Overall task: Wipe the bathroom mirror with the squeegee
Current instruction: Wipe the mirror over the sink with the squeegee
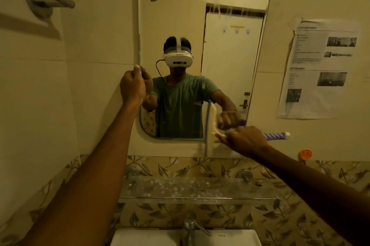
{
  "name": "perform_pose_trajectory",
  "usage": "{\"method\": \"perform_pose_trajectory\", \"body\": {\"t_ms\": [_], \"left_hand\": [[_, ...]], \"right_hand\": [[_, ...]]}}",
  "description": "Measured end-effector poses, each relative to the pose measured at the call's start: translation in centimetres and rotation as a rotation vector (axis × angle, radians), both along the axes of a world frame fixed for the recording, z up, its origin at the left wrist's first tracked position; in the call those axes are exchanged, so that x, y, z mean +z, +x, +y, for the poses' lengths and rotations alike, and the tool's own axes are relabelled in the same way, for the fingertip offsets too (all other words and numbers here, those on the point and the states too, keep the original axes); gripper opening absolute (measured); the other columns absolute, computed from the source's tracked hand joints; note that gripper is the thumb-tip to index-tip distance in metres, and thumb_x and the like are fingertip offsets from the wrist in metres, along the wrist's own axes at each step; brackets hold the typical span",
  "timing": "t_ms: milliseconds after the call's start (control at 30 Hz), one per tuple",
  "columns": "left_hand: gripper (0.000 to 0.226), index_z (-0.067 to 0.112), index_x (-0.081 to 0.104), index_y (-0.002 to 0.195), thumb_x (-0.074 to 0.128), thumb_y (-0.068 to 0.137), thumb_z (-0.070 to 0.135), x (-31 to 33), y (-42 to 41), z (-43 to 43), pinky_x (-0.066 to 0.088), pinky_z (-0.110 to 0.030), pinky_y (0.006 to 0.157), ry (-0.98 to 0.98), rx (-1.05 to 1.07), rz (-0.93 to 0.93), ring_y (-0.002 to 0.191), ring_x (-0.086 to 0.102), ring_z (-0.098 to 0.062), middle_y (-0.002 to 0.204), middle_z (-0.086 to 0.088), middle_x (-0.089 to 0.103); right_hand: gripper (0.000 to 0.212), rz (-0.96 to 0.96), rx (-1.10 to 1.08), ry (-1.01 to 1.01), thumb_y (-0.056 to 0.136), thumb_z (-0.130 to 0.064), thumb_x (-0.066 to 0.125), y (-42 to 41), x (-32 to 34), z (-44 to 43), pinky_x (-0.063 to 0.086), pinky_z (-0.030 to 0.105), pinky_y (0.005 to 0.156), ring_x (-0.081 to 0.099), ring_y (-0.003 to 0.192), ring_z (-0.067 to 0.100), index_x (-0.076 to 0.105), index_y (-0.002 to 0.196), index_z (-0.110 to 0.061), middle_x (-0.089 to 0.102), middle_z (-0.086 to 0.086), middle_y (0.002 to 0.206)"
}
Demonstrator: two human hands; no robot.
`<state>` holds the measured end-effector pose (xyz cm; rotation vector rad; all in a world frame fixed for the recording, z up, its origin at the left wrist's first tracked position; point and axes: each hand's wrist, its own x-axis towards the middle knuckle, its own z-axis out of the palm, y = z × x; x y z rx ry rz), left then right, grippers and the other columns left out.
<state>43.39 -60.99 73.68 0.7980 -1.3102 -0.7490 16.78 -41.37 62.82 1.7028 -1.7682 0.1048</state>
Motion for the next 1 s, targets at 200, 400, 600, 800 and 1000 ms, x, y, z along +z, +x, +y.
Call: {"method": "perform_pose_trajectory", "body": {"t_ms": [200,400,600,800,1000], "left_hand": [[0.049,0.007,0.062,0.114,0.033,0.1,0.044,0.1,0.2,0.1,0.037,-0.023,0.076,0.005,0.016,-0.024,0.09,0.049,-0.009,0.114,-0.009,0.064],[0.051,0.009,0.063,0.115,0.032,0.099,0.047,-0.2,0.2,-0.7,0.041,-0.027,0.08,-0.001,-0.009,-0.011,0.096,0.054,-0.014,0.117,-0.01,0.064],[0.051,0.008,0.061,0.116,0.03,0.1,0.044,-0.2,-0.2,-0.6,0.037,-0.024,0.076,-0.016,0.025,-0.028,0.092,0.048,-0.01,0.117,-0.009,0.062],[0.053,0.008,0.061,0.117,0.027,0.101,0.045,0.0,-0.1,-0.1,0.038,-0.026,0.08,-0.006,0.028,-0.025,0.093,0.048,-0.011,0.119,-0.011,0.062],[0.059,0.012,0.063,0.108,0.022,0.099,0.053,0.1,1.2,-0.1,0.048,-0.037,0.088,0.079,-0.068,-0.003,0.101,0.058,-0.023,0.111,-0.009,0.064]], "right_hand": [[0.08,0.079,0.069,-0.012,0.09,-0.061,-0.001,9.2,0.9,-6.5,0.027,0.024,0.041,0.05,0.053,0.012,0.069,0.098,-0.022,0.059,0.0,0.072],[0.05,0.014,0.01,0.014,0.098,-0.058,0.025,1.4,0.0,-1.9,0.039,0.026,0.045,0.049,0.06,0.011,0.062,0.105,-0.025,0.052,-0.003,0.085],[0.08,-0.083,-0.273,-0.048,0.079,-0.076,-0.008,-6.0,-1.5,5.1,0.039,0.024,0.045,0.044,0.04,0.008,0.05,0.059,-0.023,0.048,-0.006,0.048],[0.065,-0.13,-0.114,-0.02,0.087,-0.07,0.0,-0.5,-0.1,2.3,0.032,0.021,0.043,0.043,0.043,0.004,0.05,0.076,-0.029,0.045,-0.009,0.056],[0.066,0.106,0.129,-0.047,0.097,-0.057,0.012,12.3,2.1,-7.1,0.023,0.024,0.039,0.042,0.045,0.012,0.067,0.101,-0.022,0.045,-0.003,0.059]]}}
